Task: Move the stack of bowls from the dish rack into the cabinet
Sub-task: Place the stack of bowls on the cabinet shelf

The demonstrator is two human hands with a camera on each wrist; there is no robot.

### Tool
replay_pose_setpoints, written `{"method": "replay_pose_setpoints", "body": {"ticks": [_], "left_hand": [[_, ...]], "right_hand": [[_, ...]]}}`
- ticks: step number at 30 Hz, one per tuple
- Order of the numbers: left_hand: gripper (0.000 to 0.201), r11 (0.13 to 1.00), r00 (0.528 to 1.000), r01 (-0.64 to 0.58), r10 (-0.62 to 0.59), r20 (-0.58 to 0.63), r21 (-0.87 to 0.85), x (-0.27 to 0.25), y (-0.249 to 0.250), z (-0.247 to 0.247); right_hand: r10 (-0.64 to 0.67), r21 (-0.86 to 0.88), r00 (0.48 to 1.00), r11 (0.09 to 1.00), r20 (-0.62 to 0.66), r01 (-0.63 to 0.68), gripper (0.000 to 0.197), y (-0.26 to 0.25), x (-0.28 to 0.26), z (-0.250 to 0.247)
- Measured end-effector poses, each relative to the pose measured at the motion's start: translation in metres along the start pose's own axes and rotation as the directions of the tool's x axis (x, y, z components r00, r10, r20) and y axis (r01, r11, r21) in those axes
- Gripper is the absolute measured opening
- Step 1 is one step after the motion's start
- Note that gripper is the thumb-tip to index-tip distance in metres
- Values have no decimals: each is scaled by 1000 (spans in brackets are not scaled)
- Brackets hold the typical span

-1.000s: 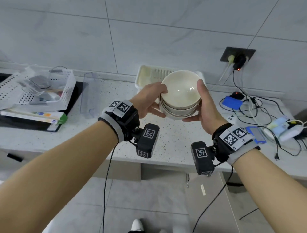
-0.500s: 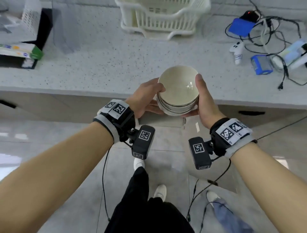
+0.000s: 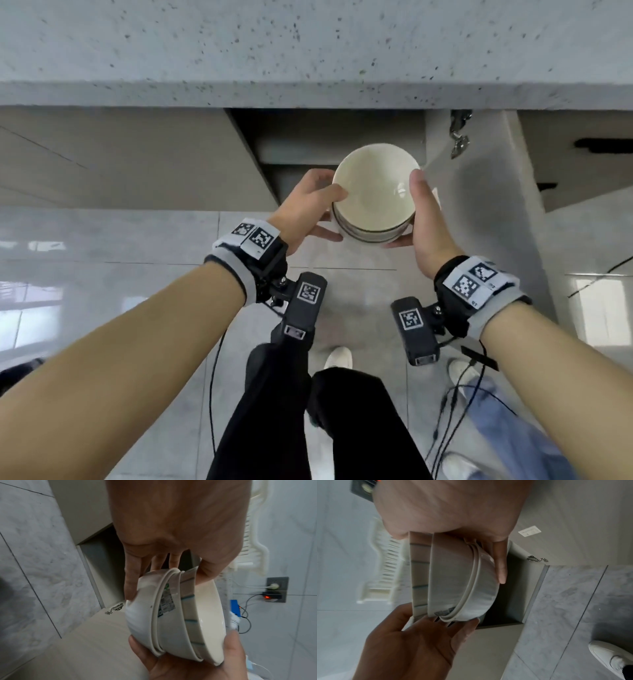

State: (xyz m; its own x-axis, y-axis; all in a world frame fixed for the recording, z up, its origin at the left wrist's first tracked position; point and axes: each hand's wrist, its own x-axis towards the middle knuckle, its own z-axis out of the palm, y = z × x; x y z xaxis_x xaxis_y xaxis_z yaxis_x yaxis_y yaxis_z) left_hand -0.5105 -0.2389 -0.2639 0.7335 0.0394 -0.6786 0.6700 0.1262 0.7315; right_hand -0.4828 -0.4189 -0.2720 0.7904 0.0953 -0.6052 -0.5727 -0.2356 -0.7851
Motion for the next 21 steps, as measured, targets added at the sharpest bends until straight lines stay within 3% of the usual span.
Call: {"method": "replay_pose_setpoints", "body": {"ticks": [5,12,15,21], "left_hand": [[40,1000,997,-28,28,-75,-5,79,-19,-12],[35,987,979,-156,148,-141,-45,186,-19,-36],[31,972,957,-227,212,-196,-56,227,-17,-46],[19,950,932,-304,281,-229,-72,278,-21,-60]], "right_hand": [[-20,8,1000,1000,17,20,56,24,81,18],[-170,-34,984,985,44,172,72,22,194,43],[-205,-39,978,978,33,206,59,14,237,52],[-262,-88,963,960,58,266,82,12,294,70]]}}
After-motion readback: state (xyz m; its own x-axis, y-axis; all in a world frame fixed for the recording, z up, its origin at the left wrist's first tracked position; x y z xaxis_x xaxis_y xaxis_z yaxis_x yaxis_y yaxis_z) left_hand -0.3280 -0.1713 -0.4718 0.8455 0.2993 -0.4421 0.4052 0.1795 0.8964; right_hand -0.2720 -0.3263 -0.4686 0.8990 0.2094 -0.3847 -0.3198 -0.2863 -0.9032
